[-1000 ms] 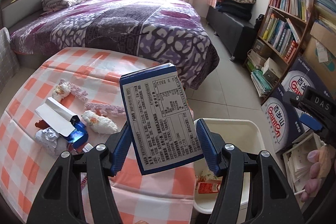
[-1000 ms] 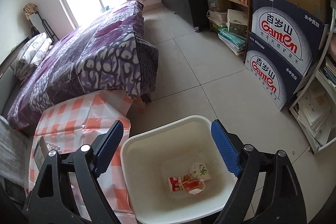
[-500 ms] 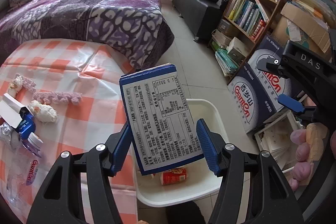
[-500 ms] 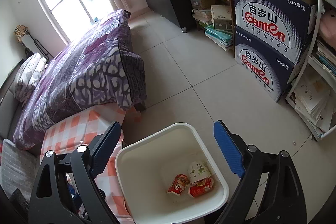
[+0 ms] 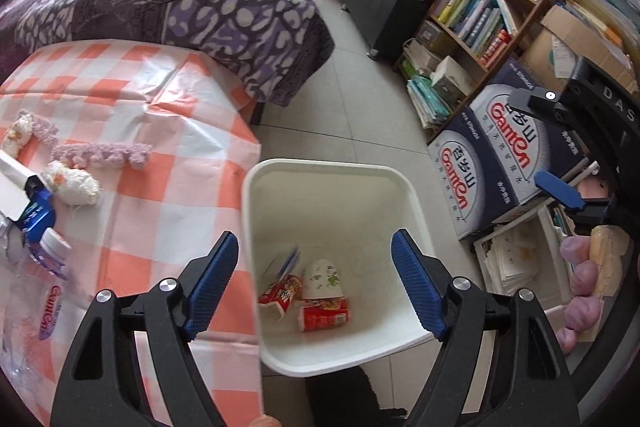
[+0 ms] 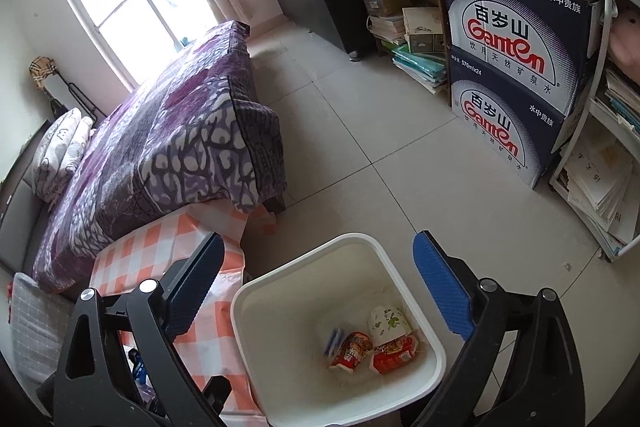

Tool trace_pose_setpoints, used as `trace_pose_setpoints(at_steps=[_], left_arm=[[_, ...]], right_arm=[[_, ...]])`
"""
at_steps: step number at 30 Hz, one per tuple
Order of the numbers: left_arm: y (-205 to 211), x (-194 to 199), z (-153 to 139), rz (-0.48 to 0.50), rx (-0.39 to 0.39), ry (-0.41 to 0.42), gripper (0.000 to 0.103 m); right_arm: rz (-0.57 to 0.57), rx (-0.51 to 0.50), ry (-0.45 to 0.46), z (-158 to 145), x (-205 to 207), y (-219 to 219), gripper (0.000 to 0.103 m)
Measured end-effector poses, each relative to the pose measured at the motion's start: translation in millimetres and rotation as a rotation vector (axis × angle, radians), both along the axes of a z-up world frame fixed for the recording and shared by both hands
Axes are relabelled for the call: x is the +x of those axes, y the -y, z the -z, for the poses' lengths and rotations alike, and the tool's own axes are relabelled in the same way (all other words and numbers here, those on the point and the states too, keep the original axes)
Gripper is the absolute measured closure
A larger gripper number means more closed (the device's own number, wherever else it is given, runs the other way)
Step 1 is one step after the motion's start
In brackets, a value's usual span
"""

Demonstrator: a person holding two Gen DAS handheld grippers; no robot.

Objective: Collect trash
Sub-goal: 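Move the label card over the bin and open the left tool, then grasp the white folded paper strip with the left tool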

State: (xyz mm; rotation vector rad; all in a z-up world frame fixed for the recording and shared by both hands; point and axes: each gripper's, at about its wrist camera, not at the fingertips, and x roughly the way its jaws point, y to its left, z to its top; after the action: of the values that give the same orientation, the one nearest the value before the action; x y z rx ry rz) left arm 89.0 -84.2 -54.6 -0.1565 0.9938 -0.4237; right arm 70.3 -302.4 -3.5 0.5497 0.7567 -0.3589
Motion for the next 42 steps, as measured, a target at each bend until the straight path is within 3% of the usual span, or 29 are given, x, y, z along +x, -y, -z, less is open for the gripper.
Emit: trace_pose_setpoints(at_steps=[7,14,21,25,29,42], left_arm=[[-49,9,3,-0.12,0.116,0.006,0.026],[-132,31,7,-0.364,0.209,-0.042,0.026],[-227,53,12,-0.627,0.119,-0.13,0.026],[-270,59,23,-0.711,0.073,-0.213,0.026],[-303,60,40,-0.756,-0.066,-0.283,0.026],[-311,104,77,-0.839,-0.134,-0.326,0.026]], right_arm=[[-0.068,0.006,-0.039,8,11,-28,0.008],[-0.155,-0.002,-0.076,14,24,-66,0.007],[-0.23,0.001,-0.099,19,36,-102,0.007],[-0.271,0.01,-0.116,23,43,-120,0.007],[-0.324,0.019,-0.127,25,50,-141,0.007],[-0.37,0.074,-0.185,44,64,-172,0.007]])
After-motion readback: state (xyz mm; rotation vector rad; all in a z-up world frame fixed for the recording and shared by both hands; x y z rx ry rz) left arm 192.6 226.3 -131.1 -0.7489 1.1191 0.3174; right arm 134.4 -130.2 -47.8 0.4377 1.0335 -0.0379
